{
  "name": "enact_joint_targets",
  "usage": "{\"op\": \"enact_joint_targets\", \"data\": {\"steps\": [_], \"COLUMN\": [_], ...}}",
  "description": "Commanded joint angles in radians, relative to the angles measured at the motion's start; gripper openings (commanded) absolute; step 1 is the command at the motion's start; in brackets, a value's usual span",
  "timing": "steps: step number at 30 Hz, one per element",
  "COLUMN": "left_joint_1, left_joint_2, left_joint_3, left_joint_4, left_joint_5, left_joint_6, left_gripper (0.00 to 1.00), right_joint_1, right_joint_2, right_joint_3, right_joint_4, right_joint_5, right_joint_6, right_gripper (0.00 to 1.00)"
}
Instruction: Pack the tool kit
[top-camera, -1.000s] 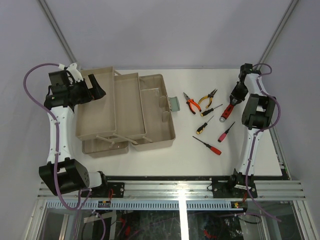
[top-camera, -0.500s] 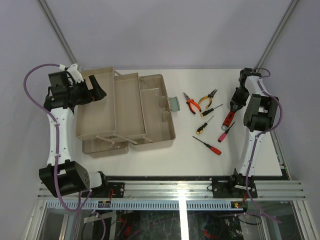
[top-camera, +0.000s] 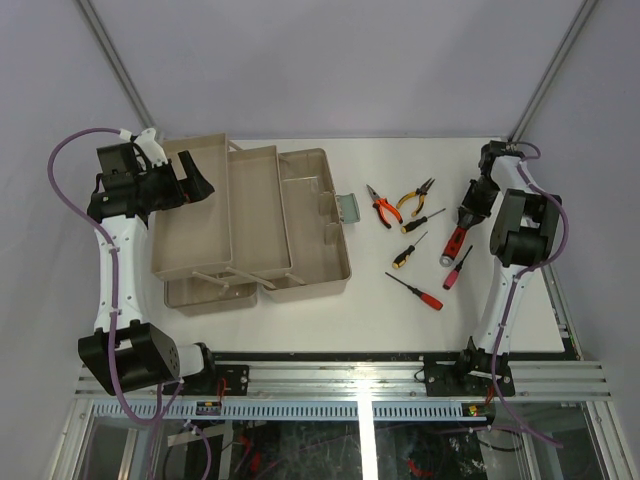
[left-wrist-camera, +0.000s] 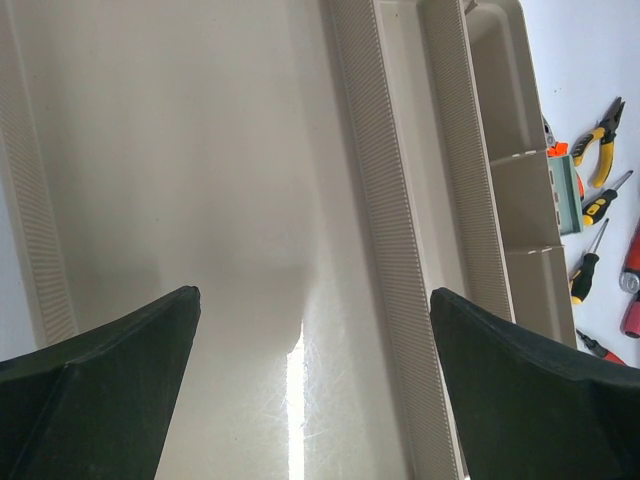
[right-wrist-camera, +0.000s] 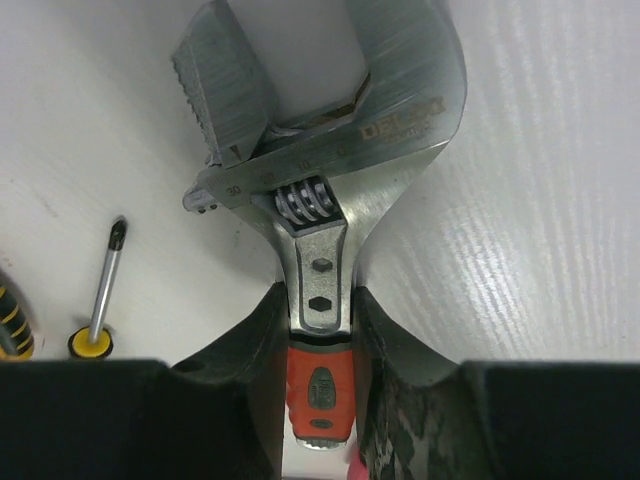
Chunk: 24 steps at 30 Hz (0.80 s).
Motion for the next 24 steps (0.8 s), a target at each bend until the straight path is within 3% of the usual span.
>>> {"op": "enact_joint_targets", "data": {"steps": [1, 7, 15, 19, 24], "left_joint_1": [0.004, 0.005, 0.005, 0.005, 0.004], "left_joint_2": [-0.019, -0.021, -0.019, -0.013, -0.009], "left_joint_3": [0.012, 0.01, 0.011, 0.015, 0.02], "left_joint_4": [0.005, 0.004, 0.004, 0.004, 0.005], "left_joint_5": [0.017, 0.018, 0.023, 0.026, 0.027], "left_joint_6": [0.006, 0.007, 0.008, 0.006, 0.006], "left_gripper": [0.97, 0.97, 0.97, 0.97, 0.97], "right_joint_1": [0.01, 0.011, 0.027, 0.086, 0.215], "right_joint_2": [-0.056, -0.083, -0.115, -0.134, -0.109], "right_joint_3": [0.094, 0.213, 0.243, 0.314, 0.517], "right_joint_4": [-0.079, -0.11, -0.124, -0.151, -0.232], "right_joint_5": [-0.104, -0.131, -0.136, -0.129, -0.103], "right_joint_6": [-0.009, -0.001, -0.011, -0.017, -0.021], "right_gripper": [0.0, 0.0, 0.0, 0.0, 0.0]}}
